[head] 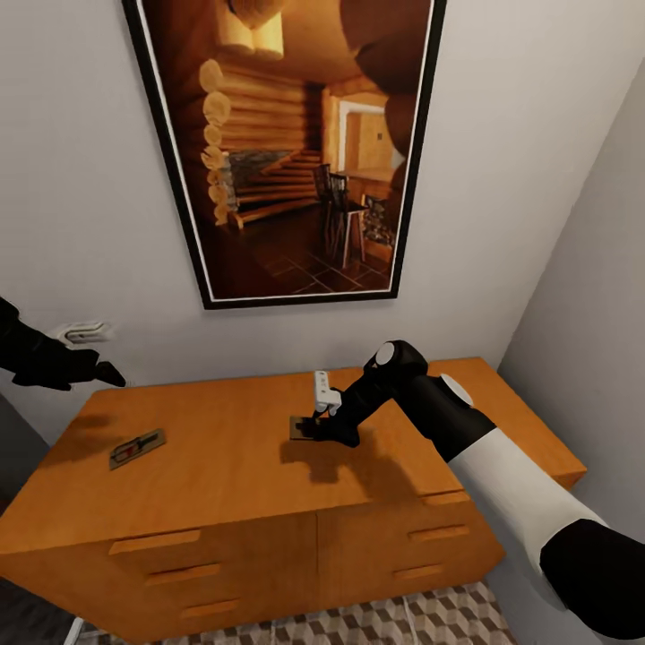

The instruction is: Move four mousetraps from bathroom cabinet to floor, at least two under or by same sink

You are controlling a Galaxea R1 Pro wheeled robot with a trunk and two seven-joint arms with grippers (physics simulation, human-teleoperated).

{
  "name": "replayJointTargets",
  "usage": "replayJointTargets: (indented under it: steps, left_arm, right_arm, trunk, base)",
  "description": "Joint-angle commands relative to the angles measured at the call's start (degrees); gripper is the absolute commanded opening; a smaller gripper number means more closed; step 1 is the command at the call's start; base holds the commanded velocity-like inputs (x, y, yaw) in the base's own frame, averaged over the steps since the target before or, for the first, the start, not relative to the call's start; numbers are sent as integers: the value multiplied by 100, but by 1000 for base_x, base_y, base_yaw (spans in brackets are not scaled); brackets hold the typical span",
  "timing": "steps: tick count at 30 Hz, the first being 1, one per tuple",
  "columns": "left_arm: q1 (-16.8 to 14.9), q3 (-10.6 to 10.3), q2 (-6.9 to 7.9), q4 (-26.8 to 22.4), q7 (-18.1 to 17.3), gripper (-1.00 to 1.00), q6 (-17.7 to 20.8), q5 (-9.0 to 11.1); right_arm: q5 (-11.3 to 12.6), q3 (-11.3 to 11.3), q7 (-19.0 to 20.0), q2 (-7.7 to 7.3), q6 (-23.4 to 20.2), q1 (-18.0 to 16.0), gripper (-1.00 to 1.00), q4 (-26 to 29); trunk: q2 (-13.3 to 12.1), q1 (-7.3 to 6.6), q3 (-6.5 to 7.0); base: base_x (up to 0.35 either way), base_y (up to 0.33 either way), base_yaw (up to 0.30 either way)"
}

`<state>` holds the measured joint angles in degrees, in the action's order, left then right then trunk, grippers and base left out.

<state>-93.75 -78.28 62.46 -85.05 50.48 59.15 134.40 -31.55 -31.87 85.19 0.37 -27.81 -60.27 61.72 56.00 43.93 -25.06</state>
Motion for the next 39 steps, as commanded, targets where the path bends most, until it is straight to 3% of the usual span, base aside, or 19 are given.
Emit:
replayJointTargets:
  steps: [1, 9, 21, 27, 31, 35, 39]
  left_arm:
    - [-21, -27, 6, -4, 50, 100, -17, 61]
    - [-21, -29, -7, 0, 50, 100, -18, 61]
    - [-13, -68, -81, 14, 53, 100, -26, 61]
    - [-12, -441, -94, 0, 56, 100, -26, 61]
    - [-12, -875, -144, -2, 51, 100, -26, 37]
    - [-12, -1217, -250, -3, 47, 100, -26, -370]
    - [-12, -1352, -275, 0, 35, 100, -26, -620]
  right_arm:
    - [-26, -3, 41, -3, -74, 17, -100, 3]
    - [-22, -3, 47, -2, -67, 76, -100, 12]
    - [-18, -3, 60, 0, -73, 77, -100, 35]
    - [-25, -3, 67, 6, -75, 77, -100, 45]
    - [-26, -3, 66, 7, -75, 79, -100, 38]
    - [-27, -3, 59, 7, -75, 85, -100, 36]
    - [-28, -3, 53, 7, -75, 86, -100, 35]
  trunk:
    - [6, 1, -8]
    - [6, 1, 16]
    - [6, 1, 96]
    - [6, 1, 137]
    - [6, 1, 164]
    - [6, 1, 192]
    - [6, 1, 219]
  base:
    - [-20, 292, 0]
    - [-2, 262, -91]
    - [0, 26, -204]
    - [0, 1, -209]
    - [0, 0, -209]
    - [0, 0, -209]
    - [0, 0, -209]
